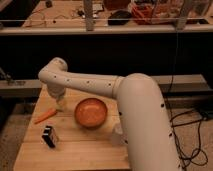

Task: Place the pepper in the ceramic bowl

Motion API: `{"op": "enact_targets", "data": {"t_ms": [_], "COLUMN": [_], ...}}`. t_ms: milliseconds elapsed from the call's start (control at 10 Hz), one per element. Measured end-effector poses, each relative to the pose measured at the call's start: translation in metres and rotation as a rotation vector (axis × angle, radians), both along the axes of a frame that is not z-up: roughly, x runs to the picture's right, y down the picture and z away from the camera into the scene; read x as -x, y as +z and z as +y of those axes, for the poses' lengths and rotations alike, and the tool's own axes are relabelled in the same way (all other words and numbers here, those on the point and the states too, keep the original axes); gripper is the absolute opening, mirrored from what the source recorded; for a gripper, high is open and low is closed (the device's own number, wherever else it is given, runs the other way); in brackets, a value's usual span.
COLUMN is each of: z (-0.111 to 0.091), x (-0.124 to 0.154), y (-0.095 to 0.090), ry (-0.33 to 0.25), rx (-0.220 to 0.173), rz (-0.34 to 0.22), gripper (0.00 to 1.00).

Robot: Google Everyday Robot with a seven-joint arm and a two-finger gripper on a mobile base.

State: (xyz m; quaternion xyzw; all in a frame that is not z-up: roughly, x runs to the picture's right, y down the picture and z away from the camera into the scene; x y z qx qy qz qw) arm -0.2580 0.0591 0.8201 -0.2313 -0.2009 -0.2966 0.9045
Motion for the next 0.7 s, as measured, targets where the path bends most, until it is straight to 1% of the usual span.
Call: {"op": "enact_targets", "data": {"t_ms": [200,300,500,600,700], "z": [0.006,0.006,0.009,0.015,0.017], "x": [0.013,0.017,0.018,0.024,0.026], "y": [0.006,0.006,0.013,0.018,0.019], "ry": [-0.008,-0.009,-0.015,-0.025,-0.029], "rx": [0.008,0.011,0.018,0.025,0.028], "rz": [-0.016,-0.020,-0.021,-0.028,-0.032], "gripper": [0.80,0.80,0.80,0.80,0.80]}}
